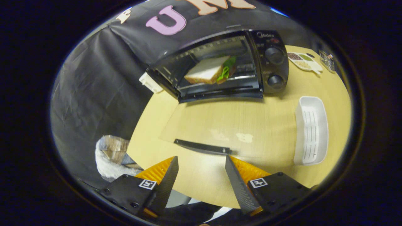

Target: Open the toaster oven, put the food inside, and close the toaster oven door.

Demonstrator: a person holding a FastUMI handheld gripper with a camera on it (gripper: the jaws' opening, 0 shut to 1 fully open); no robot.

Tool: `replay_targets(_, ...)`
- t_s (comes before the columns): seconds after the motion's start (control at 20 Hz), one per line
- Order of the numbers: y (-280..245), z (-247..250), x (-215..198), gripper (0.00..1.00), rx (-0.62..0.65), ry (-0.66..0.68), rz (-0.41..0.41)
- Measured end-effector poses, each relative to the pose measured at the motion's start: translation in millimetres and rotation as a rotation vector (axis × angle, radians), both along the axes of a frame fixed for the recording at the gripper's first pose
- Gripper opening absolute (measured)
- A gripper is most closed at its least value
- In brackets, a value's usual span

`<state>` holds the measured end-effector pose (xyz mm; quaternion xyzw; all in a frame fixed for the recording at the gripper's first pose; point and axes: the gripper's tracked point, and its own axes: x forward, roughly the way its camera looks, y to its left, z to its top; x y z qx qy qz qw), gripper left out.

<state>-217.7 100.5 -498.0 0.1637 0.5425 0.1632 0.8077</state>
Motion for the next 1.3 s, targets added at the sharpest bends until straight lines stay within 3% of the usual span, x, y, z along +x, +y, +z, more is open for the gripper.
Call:
replay_targets(0.25, -18.1, -28.0, -4.9, 0.92, -0.092, 0.054, 0.032)
replay_targets(0.8, -24.0, 8.6, 21.5, 0.91, -0.076, -0.059, -0.004)
replay_targets(1.3, -35.3, 88.8, 117.0, 0.91, -0.07, -0.354, -0.076)
